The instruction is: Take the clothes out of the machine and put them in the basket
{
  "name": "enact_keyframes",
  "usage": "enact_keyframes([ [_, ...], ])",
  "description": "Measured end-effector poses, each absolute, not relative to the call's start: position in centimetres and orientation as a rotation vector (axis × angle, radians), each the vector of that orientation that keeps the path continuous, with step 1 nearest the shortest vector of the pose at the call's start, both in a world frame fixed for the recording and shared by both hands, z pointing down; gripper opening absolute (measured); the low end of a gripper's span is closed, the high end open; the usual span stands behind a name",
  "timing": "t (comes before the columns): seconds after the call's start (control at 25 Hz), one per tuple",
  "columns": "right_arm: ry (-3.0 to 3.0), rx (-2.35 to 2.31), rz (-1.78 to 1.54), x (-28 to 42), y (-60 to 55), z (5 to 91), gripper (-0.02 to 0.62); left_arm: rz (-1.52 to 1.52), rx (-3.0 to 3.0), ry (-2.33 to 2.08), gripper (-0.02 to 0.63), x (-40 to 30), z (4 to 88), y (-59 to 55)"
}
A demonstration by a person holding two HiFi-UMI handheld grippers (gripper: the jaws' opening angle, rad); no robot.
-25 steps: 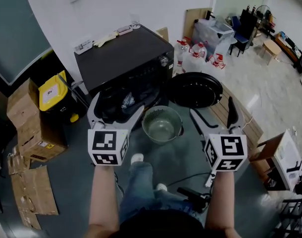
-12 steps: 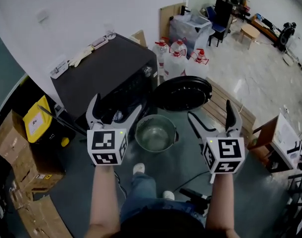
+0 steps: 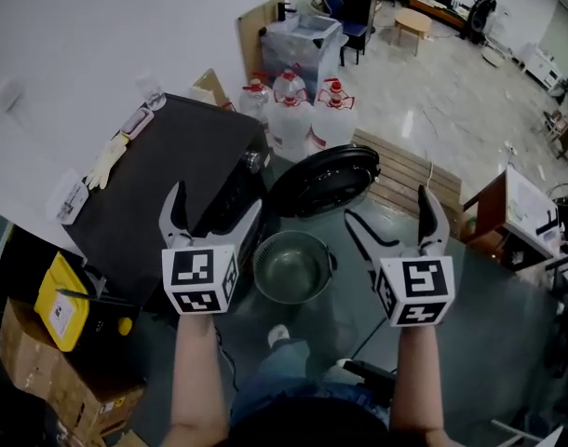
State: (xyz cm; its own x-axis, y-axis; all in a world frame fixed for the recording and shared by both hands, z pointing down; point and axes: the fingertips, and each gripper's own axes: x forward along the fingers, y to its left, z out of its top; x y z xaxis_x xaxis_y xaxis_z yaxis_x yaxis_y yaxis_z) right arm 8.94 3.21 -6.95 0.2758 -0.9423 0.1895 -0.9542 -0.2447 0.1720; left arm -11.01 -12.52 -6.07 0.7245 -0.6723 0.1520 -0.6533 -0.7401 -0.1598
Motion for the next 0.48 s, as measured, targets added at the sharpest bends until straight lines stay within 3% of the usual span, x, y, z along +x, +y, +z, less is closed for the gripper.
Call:
enact_keyframes([
  [0.48,-1.554,2.327,0.191,8.7,0.6,-3.4,0.551,-0.22,-2.988,0.868,0.563,-7.3,-3.2,-16.8],
])
